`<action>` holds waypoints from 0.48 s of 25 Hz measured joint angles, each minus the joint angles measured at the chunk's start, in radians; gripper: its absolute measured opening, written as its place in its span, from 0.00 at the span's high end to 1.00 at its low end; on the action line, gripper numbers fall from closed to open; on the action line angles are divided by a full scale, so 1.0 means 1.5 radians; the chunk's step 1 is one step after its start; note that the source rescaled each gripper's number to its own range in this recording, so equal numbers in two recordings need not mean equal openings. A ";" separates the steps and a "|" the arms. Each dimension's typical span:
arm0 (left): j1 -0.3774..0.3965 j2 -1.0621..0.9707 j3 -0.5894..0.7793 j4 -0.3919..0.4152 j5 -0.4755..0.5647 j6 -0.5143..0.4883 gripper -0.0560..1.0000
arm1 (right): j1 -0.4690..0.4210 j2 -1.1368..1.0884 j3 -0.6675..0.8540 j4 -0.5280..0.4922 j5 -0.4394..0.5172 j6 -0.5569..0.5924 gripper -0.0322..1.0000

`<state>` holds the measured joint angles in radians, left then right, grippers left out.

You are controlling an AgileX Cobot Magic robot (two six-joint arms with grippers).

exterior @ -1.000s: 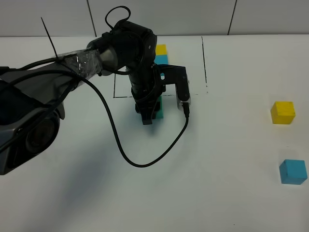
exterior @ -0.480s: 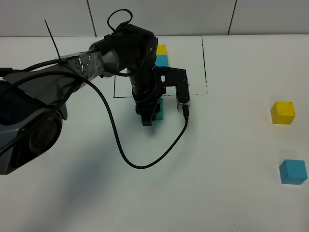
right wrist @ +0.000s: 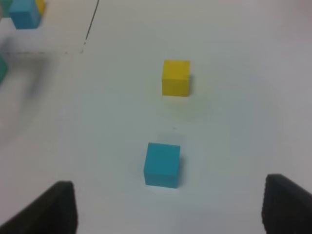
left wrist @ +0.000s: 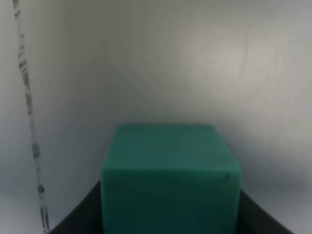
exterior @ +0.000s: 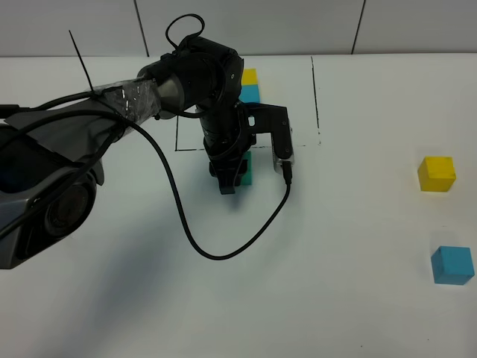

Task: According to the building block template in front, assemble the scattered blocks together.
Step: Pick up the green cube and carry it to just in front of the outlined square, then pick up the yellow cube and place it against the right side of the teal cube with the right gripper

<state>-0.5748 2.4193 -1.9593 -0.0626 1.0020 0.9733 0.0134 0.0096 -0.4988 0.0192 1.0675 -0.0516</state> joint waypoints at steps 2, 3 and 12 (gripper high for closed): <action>0.000 0.000 0.000 0.001 0.001 -0.003 0.89 | 0.000 0.000 0.000 0.000 0.000 0.000 0.41; 0.000 0.000 0.000 0.004 0.004 -0.004 0.82 | 0.000 0.000 0.000 0.000 0.000 0.000 0.41; 0.001 -0.079 0.001 0.011 0.020 -0.014 0.04 | 0.000 0.000 0.000 0.000 0.000 0.000 0.41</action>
<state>-0.5738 2.3014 -1.9575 -0.0462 1.0326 0.9528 0.0134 0.0096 -0.4988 0.0192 1.0675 -0.0516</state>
